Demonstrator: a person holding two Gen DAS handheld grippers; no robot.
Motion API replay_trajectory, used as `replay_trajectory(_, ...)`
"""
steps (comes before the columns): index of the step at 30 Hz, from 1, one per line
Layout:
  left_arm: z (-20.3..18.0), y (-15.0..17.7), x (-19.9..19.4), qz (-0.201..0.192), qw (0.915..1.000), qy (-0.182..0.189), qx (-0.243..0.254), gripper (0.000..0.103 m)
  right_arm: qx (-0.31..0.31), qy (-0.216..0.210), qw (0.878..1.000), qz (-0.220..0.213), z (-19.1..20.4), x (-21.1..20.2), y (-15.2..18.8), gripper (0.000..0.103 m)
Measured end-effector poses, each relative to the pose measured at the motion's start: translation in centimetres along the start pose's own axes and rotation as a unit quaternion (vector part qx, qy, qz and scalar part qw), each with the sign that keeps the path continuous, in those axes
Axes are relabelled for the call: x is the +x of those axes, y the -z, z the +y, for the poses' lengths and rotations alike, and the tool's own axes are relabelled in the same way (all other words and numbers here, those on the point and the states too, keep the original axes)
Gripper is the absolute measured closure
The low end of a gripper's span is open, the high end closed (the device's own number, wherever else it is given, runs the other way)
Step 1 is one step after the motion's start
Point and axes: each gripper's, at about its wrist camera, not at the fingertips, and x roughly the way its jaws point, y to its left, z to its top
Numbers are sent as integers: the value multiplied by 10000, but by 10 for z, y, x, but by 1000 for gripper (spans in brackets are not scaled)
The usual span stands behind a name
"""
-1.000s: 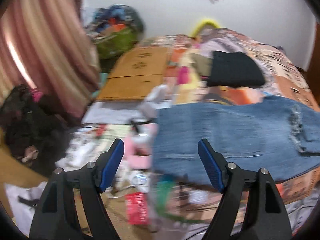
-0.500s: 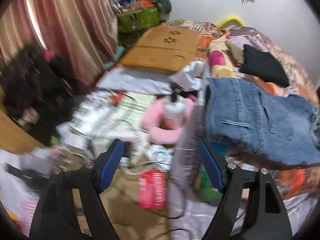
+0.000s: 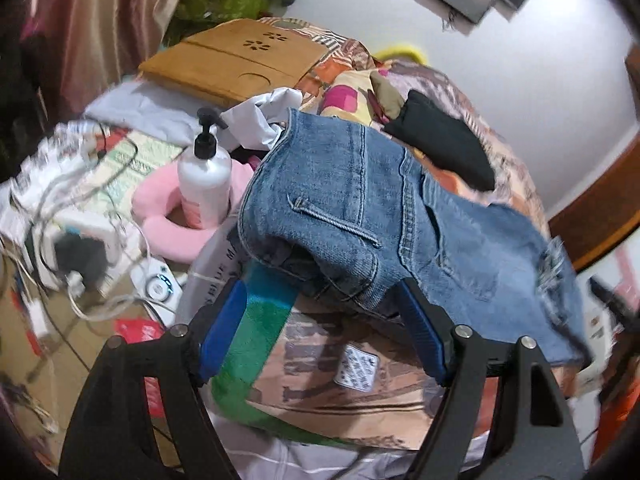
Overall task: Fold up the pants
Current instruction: 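Move the left gripper to the jeans waistband and grasp it, then lift the waistband with the left gripper and fold it over the legs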
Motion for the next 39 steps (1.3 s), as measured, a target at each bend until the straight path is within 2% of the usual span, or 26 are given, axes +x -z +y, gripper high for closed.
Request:
replay_trajectory(5, -2, -1, -14, -174, 9994, 276, -82, 26, -66, 3, 10000, 72, 3, 8, 2, 51)
replay_trajectory(7, -6, -1, -8, -77, 9991, 404, -82, 26, -56, -32, 9999, 98, 4, 12, 3, 51)
replay_trajectory(10, -6, -1, 11, 121, 9995, 261, -157, 26, -41, -66, 9999, 115, 6, 15, 5, 51)
replay_trajectory(12, -1, 2, 23, 226, 9985, 314, -377, 26, -74, -83, 9999, 132, 7, 16, 7, 51)
replay_trajectory(14, 0, 3, 30, 205, 9982, 287, -492, 25, -150, -19, 9998, 160, 9, 17, 9, 51)
replay_trajectory(20, -10, -2, 47, 143, 9995, -35, -294, 16, -180, 22, 9996, 232, 4, 20, 11, 51)
replay_trajectory(28, -8, -20, 73, 111, 9992, -70, -373, 13, -42, -21, 9995, 315, -2, 26, 15, 51)
replay_trajectory(33, -19, -30, 75, -84, 9995, -301, -102, 26, 33, 17, 9995, 317, -6, 26, 16, 51)
replay_trajectory(35, -29, -33, 69, -237, 9988, -392, 174, 40, 66, 12, 9995, 305, -7, 25, 16, 51)
replay_trajectory(39, -54, -39, 55, -543, 9940, -570, 753, 54, 103, 38, 9995, 300, -9, 23, 18, 51)
